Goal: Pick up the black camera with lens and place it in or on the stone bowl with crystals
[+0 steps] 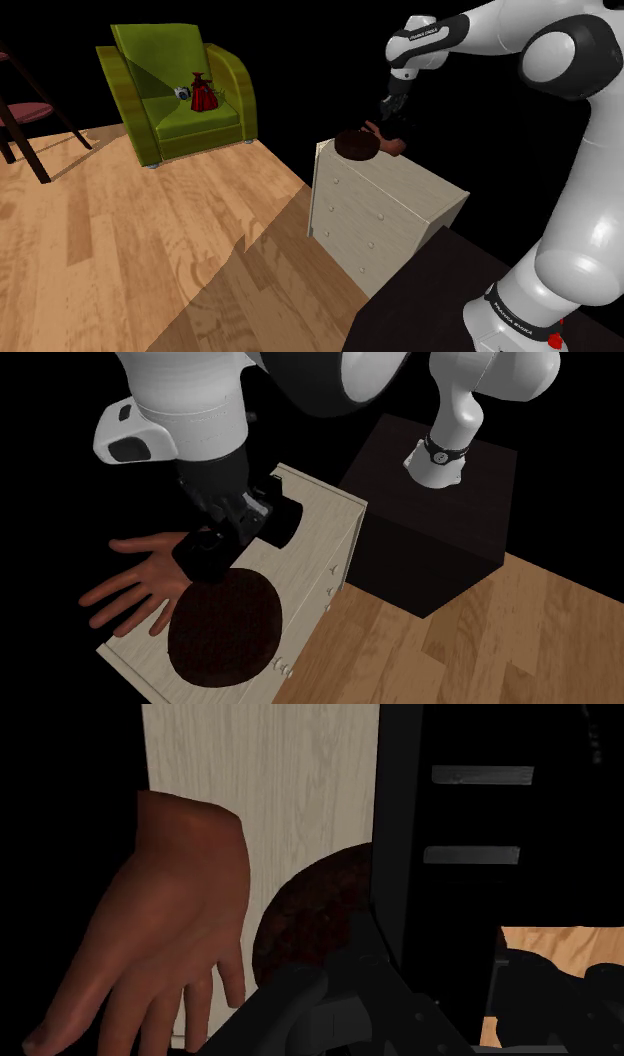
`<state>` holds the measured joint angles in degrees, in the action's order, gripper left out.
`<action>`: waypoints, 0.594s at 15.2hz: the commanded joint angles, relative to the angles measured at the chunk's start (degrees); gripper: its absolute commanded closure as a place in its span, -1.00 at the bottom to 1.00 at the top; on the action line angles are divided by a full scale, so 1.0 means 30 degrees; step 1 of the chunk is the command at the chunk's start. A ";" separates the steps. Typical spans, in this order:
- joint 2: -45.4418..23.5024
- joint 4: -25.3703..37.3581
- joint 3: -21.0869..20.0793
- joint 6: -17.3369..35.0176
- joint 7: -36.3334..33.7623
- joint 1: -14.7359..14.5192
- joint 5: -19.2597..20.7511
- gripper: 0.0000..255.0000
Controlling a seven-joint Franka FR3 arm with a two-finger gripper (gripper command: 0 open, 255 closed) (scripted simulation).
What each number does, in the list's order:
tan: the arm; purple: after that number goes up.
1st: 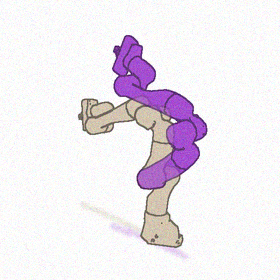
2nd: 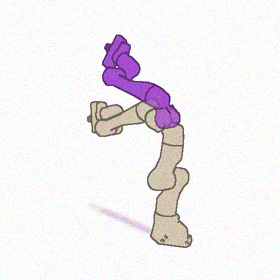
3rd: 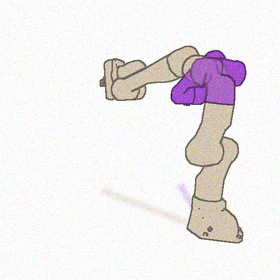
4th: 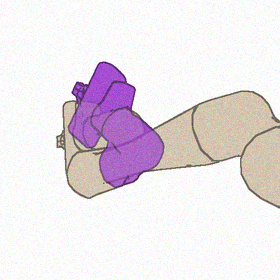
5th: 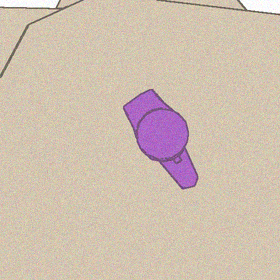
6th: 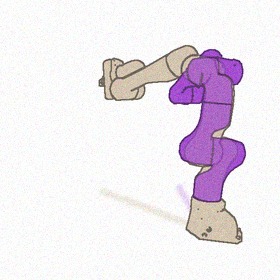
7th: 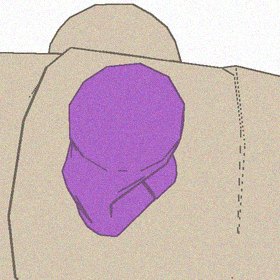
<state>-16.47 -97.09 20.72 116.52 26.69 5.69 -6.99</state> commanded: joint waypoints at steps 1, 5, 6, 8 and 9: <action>-0.1449 0.2144 -0.0164 -0.0744 -0.0077 0.0163 -0.0432 1.00; -0.4868 0.7409 -0.0596 -0.2670 -0.0507 0.0684 -0.1203 1.00; -0.5855 0.9015 -0.0714 -0.3292 -0.0657 0.0877 -0.1380 1.00; -0.7637 1.2002 -0.0926 -0.4481 -0.0949 0.1276 -0.1652 1.00; -0.7620 1.1714 -0.0936 -0.4213 -0.0930 0.1245 -0.1652 1.00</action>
<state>-38.17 -63.91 18.06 104.58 24.16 9.21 -11.78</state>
